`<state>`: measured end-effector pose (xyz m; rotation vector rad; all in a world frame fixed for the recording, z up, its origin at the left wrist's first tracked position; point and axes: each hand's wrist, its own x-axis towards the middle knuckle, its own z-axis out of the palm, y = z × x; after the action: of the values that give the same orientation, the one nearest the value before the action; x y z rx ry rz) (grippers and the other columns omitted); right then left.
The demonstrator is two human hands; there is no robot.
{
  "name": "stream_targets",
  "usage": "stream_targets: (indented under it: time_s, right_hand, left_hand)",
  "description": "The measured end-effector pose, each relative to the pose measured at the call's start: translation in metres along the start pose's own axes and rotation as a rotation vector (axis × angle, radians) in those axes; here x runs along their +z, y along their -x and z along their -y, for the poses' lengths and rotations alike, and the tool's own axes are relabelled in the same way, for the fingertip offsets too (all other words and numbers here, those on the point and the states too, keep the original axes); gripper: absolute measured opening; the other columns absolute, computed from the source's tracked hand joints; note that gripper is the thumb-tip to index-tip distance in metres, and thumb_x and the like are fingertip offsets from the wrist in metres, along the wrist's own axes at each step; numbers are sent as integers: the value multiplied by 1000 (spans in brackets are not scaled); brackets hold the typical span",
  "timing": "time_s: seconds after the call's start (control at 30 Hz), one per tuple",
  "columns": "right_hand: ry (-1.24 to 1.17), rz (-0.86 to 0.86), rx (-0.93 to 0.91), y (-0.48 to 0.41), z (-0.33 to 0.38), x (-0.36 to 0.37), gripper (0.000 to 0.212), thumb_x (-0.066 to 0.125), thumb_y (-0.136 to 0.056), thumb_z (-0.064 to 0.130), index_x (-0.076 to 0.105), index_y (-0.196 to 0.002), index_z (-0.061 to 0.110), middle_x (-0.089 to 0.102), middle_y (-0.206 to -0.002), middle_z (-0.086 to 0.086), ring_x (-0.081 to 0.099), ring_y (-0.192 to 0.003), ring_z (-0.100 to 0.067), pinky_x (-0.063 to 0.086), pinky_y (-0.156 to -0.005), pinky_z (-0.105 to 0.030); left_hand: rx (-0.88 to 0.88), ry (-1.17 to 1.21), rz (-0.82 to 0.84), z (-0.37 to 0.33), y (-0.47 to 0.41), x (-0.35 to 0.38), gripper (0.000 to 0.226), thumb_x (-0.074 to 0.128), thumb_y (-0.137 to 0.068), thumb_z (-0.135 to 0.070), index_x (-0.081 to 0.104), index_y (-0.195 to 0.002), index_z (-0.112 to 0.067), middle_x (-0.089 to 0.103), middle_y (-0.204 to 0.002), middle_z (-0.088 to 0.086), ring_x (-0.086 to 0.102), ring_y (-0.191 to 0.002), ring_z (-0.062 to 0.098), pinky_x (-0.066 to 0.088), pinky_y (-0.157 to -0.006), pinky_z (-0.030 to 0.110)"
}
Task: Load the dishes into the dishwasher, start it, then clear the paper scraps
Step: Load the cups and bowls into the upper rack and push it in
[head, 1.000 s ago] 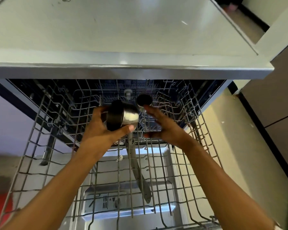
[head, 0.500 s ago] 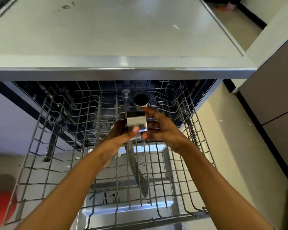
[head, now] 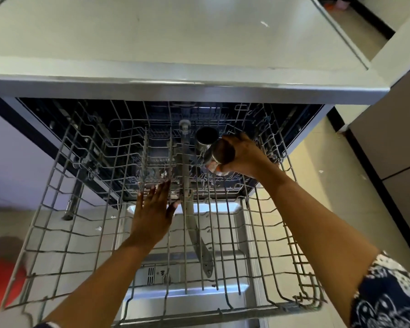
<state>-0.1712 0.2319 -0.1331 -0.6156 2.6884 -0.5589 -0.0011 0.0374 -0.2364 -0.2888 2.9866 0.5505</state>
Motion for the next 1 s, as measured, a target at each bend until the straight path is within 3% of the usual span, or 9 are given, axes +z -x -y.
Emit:
stream_targets:
  time_s: [0.17, 0.3, 0.47, 0.7, 1.0]
  right_hand:
    - [93, 23, -22, -17, 5, 10, 93, 83, -64, 32, 34, -142, 19, 38, -135, -10, 40, -125, -29, 37, -105, -36]
    - [148, 19, -13, -24, 4, 25, 94, 83, -64, 35, 33, -142, 19, 37, -138, -9, 38, -127, -31, 37, -105, -38]
    - [175, -2, -18, -23, 5, 36, 94, 81, -67, 34, 30, -144, 20, 36, -141, -8, 33, -131, -30, 34, -106, -39]
    - [185, -3, -6, -23, 5, 39, 94, 79, -69, 37, 26, -146, 22, 33, -145, -7, 30, -134, -29, 33, -107, -41]
    - [229, -2, -33, -16, 3, 43, 95, 78, -72, 33, 20, -147, 24, 26, -150, -4, 27, -137, -32, 34, -106, -50]
  left_hand:
    - [20, -51, 8, 11, 1, 9, 92, -24, -73, -75, -10, -148, -22, -2, -156, -1, -9, -142, 20, -13, -113, 35]
    - [29, -94, -12, 16, 0, 13, 73, -2, -92, -66, 10, -152, -25, 19, -154, 6, 15, -142, 32, 3, -117, 47]
    - [2, -102, -7, 16, -2, 14, 86, -19, -78, -73, -8, -148, -25, 15, -157, 4, 8, -146, 29, -7, -113, 44]
    - [9, -99, -13, 18, -1, 17, 83, -17, -82, -72, -5, -149, -26, 23, -156, 7, 14, -145, 29, -2, -114, 45]
    - [-8, -117, 13, 15, -1, 15, 76, -18, -76, -67, -23, -143, -32, 9, -159, 1, 3, -147, 22, -11, -115, 41]
